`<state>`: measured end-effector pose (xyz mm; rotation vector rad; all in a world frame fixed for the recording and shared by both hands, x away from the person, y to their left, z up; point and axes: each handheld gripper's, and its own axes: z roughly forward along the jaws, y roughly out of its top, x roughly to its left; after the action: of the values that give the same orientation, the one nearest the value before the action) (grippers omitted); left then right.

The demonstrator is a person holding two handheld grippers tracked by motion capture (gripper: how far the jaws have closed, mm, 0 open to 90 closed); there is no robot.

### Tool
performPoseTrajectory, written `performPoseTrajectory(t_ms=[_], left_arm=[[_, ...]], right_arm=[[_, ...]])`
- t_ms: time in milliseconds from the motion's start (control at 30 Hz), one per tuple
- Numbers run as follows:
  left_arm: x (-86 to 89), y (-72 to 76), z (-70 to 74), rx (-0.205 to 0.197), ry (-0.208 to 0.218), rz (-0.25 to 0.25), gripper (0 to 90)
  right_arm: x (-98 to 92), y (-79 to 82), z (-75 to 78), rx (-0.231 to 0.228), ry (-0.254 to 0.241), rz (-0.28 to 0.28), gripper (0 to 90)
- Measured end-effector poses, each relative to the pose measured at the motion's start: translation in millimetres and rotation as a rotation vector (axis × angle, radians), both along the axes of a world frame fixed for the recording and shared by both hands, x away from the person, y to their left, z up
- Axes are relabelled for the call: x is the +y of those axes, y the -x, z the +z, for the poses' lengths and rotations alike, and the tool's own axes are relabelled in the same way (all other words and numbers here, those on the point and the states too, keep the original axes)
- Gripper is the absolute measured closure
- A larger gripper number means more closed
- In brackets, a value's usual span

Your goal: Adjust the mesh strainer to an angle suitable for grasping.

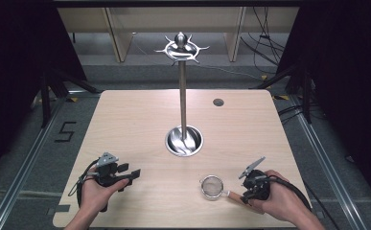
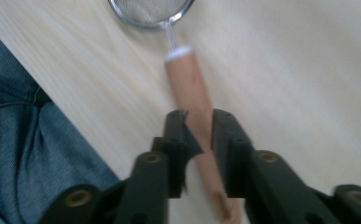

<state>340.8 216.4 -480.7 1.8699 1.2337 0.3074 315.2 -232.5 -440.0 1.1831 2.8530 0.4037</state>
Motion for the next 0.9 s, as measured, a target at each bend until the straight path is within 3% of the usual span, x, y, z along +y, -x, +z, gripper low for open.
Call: performPoseTrajectory(t_ms=[33,133,167,200,233,300,333,467,633,833,867,900], left_arm=[[0.5,-0.3,0.2,0.002,-0.002,-0.002,40.5],[-0.1,-0.6,-0.7,0.004,0.011,0.005,40.5],[0.1,-0.3,-0.8,0.004,0.014,0.008,40.4],[0.1,-0.3,-0.8,0.004,0.014,0.008,40.5],[2.4,-0.1,0.4,0.002,-0.003,-0.003,40.5],[2.3,0.1,0.7,-0.007,-0.001,0.002,40.4],[2.6,0.1,1.1,-0.004,-0.001,-0.002,40.5],[2.5,-0.3,1.0,-0.003,0.005,0.0,40.5],[-0.5,-1.3,0.0,-0.005,0.012,-0.004,40.4],[-0.6,-2.0,-0.9,-0.003,0.013,-0.003,40.4],[-1.0,-1.9,-1.0,-0.004,0.016,-0.001,40.4],[-1.3,-2.0,-1.3,0.0,0.018,0.001,40.4]], right_arm=[[0.0,2.0,-2.0,0.018,0.01,-0.026,82.0],[1.2,4.3,-6.2,0.045,0.021,-0.037,87.5],[4.8,7.0,-7.4,0.089,0.03,-0.091,90.0],[4.8,7.0,-7.4,0.089,0.03,-0.091,90.0],[7.1,7.6,-8.9,0.137,0.035,-0.126,90.0],[7.9,7.7,-10.4,0.147,0.039,-0.144,90.0],[9.8,7.5,-13.1,0.185,0.036,-0.197,90.0],[5.8,6.2,-18.3,0.165,0.061,-0.198,90.0],[1.9,3.2,-22.0,0.184,0.095,-0.23,90.0],[0.6,-1.0,-28.0,0.223,0.082,-0.27,90.0],[-1.2,-3.6,-29.2,0.203,0.082,-0.252,90.0],[-1.1,-4.3,-28.9,0.204,0.081,-0.269,90.0]])
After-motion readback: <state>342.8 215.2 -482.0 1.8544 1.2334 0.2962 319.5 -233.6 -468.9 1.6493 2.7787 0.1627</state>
